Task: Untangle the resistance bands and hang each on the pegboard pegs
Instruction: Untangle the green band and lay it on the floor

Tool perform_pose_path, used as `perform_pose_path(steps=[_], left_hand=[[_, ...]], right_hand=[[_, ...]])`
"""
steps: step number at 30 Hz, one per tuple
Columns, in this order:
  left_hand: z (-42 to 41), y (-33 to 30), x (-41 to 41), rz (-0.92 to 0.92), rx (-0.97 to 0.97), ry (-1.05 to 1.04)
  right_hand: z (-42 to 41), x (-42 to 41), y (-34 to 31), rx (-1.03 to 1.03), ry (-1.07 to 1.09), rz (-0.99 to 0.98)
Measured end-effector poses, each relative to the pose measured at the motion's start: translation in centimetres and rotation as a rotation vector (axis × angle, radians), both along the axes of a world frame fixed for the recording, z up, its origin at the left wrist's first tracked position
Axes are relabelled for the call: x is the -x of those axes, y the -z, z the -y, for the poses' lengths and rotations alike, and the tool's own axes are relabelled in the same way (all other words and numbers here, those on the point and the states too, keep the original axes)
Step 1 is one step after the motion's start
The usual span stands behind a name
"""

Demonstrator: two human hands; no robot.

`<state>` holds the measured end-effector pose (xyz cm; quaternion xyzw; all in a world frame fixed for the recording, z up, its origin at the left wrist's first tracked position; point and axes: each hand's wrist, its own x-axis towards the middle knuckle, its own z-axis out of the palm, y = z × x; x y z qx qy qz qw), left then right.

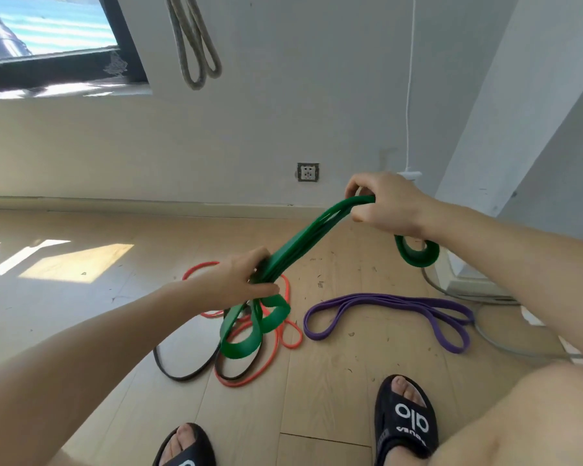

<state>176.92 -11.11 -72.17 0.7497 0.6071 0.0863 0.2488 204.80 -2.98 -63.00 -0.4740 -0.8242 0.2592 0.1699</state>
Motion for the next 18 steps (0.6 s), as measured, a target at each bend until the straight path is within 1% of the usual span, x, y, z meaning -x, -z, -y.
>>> perform_pose_path(steps=[2,3,4,7,10,12,15,18], left_hand=[[-0.4,1.8,-0.7,-0.031,0.044,0.046],[-0.7,2.6,-1.4,-0.041,0.057,0.076],[-1.2,3.4,-2.2,-0.050,0.070,0.103],[-2.9,6.1,-5.8,-0.069,0.159,0.185],[-4.8,9.6,-9.5,-0.109,0.269,0.264],[-6.1,12.1,-11.1,-0.099,0.303,0.286],[-7.7,16.1,-12.9,-0.102,0.361,0.308],[-8.5,20.5,-14.4,-0.124,0.430,0.326]], right_hand=[[-0.6,-3.0,2.2,0.036,-0.085,0.289],[-0.7,-4.6,3.5,0.057,-0.111,0.392],[-0.8,-6.2,4.8,0.080,-0.113,0.444],[-1.2,-10.7,9.2,0.148,-0.035,0.469],[-1.4,-14.6,14.4,0.284,0.022,0.490],[-1.2,-16.7,18.0,0.339,0.082,0.483],[-1.5,-18.7,23.3,0.410,0.186,0.442],[-1.6,-19.7,28.4,0.494,0.178,0.447]])
